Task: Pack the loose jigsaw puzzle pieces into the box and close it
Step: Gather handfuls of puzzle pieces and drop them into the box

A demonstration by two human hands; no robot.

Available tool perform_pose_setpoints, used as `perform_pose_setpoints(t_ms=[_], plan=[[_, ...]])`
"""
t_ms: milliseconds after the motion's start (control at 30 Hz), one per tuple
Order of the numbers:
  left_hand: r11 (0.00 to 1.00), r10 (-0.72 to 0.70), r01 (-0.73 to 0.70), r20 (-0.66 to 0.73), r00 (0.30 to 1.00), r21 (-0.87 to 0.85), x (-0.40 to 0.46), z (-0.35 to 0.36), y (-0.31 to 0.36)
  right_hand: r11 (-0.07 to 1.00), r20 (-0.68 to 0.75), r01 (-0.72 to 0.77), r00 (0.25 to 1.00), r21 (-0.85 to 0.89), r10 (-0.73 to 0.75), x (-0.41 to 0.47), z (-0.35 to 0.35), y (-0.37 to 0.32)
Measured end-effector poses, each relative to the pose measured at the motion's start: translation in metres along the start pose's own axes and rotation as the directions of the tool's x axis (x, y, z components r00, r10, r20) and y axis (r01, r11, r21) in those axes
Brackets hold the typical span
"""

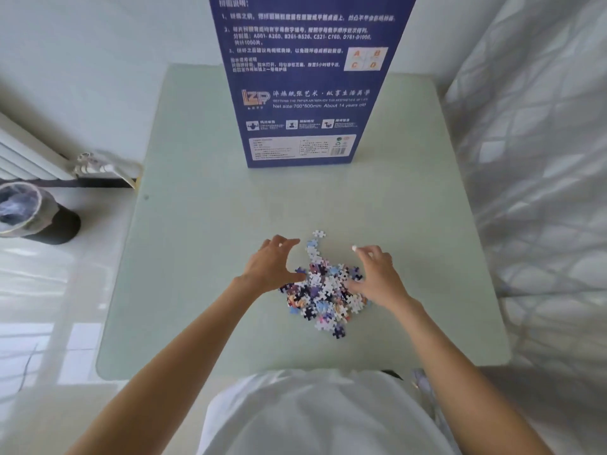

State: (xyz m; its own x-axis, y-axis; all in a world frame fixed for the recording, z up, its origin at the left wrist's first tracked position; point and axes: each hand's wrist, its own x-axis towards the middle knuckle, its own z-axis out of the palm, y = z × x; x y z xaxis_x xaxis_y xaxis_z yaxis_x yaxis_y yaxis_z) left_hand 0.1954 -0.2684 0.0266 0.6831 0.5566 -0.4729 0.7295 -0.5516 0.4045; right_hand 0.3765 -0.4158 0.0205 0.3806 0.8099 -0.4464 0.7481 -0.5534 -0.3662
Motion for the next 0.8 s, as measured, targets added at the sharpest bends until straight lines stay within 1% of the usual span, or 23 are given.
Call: perform_pose_setpoints(t_ms=[67,100,167,233,333,433,567,667,733,800], plan=[[0.999,-0.051,0.05,0.073,0.996,0.013,-0.008,0.023,0.0,0.985,0.053,-0.172,0.984,0.034,0.17,-0.013,0.016,0.006],[0.998,-0.061,0.06,0.095,0.994,0.018,-0.013,0.034,0.001,0.973,0.07,-0.227,0.972,0.038,0.224,-0.02,0.026,0.006],[0.998,-0.062,0.061,0.101,0.993,0.019,-0.02,0.052,0.003,0.97,0.075,-0.245,0.967,-0.008,0.244,-0.03,0.044,0.001],[0.998,-0.057,0.056,0.066,0.996,0.019,-0.022,0.063,0.007,0.979,0.025,-0.202,0.979,-0.036,0.203,-0.033,0.059,-0.007],[0.999,-0.036,0.035,0.014,0.999,0.025,-0.022,0.071,0.007,0.985,-0.017,-0.168,0.986,0.034,0.168,-0.03,0.07,-0.021],[0.999,-0.029,0.028,-0.031,0.999,-0.035,-0.021,0.072,0.003,0.988,-0.026,-0.122,0.992,0.092,0.125,-0.023,0.072,-0.034],[0.987,-0.032,0.02,-0.075,0.997,-0.159,-0.02,0.072,-0.004,0.988,-0.052,-0.073,0.995,0.137,0.08,-0.013,0.07,-0.042],[0.977,-0.035,0.016,-0.085,0.996,-0.213,-0.017,0.069,-0.009,0.993,-0.095,-0.006,0.995,0.117,0.018,-0.006,0.072,-0.045],[0.973,-0.04,0.017,-0.092,0.995,-0.23,-0.015,0.067,-0.01,0.994,-0.097,0.02,0.995,0.103,-0.01,-0.002,0.074,-0.047],[0.972,-0.039,0.016,-0.096,0.995,-0.234,-0.013,0.065,-0.012,0.998,-0.094,0.047,0.995,0.034,-0.044,0.0,0.072,-0.047]])
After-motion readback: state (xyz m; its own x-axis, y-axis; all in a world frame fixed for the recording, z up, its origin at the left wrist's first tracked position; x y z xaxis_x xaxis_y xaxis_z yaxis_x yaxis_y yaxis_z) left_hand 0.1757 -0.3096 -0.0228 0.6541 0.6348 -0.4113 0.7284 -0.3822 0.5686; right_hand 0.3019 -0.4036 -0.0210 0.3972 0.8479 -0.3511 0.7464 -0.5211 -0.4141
